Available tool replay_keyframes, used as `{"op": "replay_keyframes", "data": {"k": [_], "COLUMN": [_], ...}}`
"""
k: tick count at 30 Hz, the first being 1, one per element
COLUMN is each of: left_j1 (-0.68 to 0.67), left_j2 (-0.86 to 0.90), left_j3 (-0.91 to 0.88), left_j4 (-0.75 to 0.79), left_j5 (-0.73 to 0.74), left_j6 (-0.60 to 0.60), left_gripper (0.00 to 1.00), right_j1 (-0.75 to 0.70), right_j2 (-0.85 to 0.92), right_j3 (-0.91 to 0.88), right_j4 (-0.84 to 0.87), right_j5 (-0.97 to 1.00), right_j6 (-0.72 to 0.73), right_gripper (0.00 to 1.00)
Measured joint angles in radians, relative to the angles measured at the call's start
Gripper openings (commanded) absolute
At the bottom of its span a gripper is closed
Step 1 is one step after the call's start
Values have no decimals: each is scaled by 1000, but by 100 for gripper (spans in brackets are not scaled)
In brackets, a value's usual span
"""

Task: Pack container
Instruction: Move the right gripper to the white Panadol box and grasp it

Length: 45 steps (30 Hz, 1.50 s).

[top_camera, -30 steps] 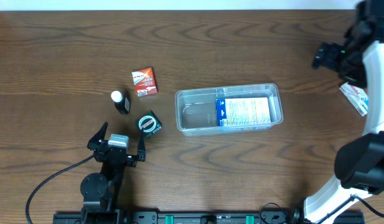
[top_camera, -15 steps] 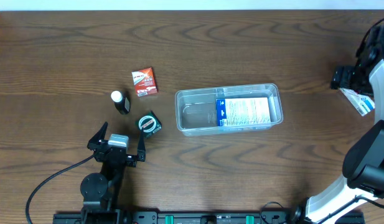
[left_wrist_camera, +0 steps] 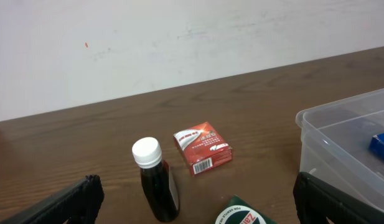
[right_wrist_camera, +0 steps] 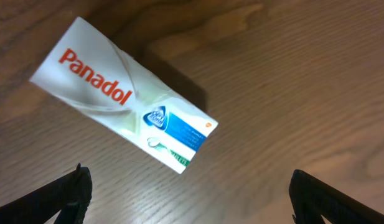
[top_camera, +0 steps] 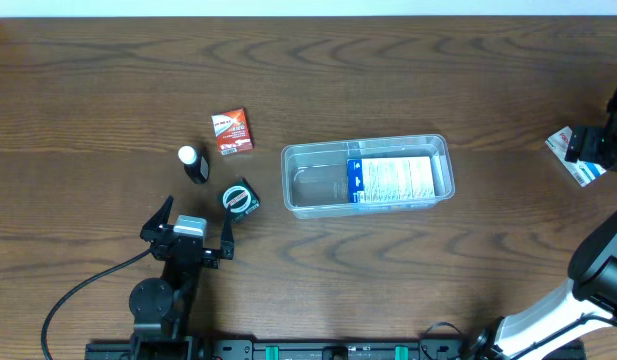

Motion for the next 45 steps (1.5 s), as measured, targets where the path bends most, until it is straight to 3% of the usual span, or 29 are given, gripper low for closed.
{"op": "replay_keyframes", "data": {"k": [11, 19, 34, 45], "left_j1": [0, 0, 0, 0], "left_j2": [0, 0, 0, 0], "left_j3": [0, 0, 0, 0], "left_j4": [0, 0, 0, 0], "left_j5": [0, 0, 0, 0], "left_j6": [0, 0, 0, 0], "left_gripper": [98, 98, 98, 98], "right_j1": [-61, -68, -64, -33], "right_j2": [172, 183, 183, 229], "right_j3": [-2, -3, 9, 30], "right_j4": [79, 113, 243, 173], "right_j5": [-172, -255, -257, -341], "right_j6": [53, 66, -164, -136], "right_gripper": [99, 99, 99, 99]}}
